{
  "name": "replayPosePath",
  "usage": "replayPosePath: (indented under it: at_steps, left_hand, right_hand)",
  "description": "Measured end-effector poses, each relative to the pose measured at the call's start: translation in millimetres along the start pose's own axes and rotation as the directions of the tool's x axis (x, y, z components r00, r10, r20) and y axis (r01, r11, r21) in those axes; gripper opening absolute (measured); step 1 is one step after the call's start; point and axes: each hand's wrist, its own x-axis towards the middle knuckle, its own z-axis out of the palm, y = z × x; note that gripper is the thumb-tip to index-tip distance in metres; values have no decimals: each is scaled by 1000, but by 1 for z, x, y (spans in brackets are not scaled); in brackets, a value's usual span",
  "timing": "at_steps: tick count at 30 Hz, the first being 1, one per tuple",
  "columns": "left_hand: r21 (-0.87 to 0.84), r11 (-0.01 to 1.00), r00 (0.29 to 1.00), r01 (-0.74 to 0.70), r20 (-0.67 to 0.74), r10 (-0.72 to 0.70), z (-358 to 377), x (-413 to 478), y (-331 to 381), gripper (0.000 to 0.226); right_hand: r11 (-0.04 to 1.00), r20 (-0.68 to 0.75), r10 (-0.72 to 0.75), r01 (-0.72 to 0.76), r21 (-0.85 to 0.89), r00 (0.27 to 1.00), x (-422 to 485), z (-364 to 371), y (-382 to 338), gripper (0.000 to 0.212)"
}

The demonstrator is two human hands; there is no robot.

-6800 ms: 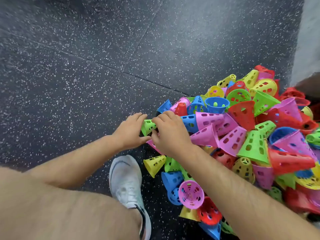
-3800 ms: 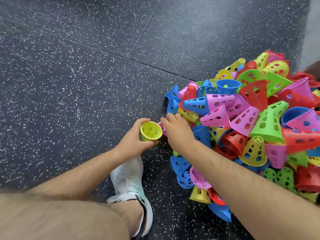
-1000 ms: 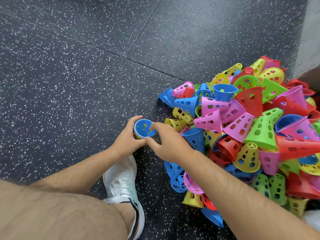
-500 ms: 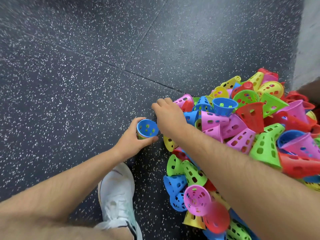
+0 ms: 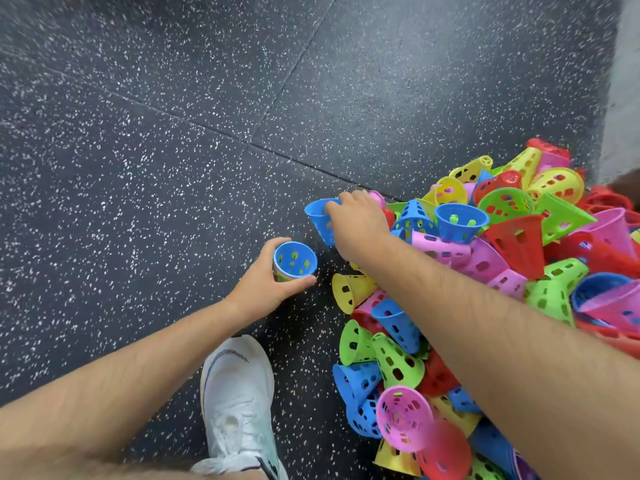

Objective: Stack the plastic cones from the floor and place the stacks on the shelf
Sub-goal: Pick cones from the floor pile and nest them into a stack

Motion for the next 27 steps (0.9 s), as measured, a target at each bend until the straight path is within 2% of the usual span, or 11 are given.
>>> replayPosePath:
  at_steps: [5,9,14,18,20,23,25,27]
  left_hand:
    - [25,999,1000,-26,14,26,1,-3,-2,75]
    - [-6,1000,998,-26,49,26,3,-10,-4,76]
    - [-27,997,996,-66,53,68,9,-25,-2,83]
    - [2,997,995,-80,63,79,9,-28,-7,86]
    - [16,998,995,-68,74,67,7,-30,-10,85]
    - [36,996,993,-87,87,84,9,-32,-11,75]
    - [39,995,991,-97,101,92,13,-33,-11,75]
    - [60,994,989,-95,123,88,17,-34,-11,77]
  right_hand:
    - [955,-201,75,-12,296,977,-30,-4,-9,21]
    - [914,-251,112,-1,406,961,-60,0,-27,15]
    - [898,-174,75,10,440,982,-100,13,-49,16]
    - [824,-23,77,-50,564,997,-117,14,-54,34]
    - [798,25,74,-74,598,997,-122,13,-56,36]
    - [837,22,84,-83,541,996,-127,16,-55,26]
    - [928,-28,84,-68,365,996,-130,23,-51,23]
    - [963,-50,117,-101,249,992,-132,30,-47,22]
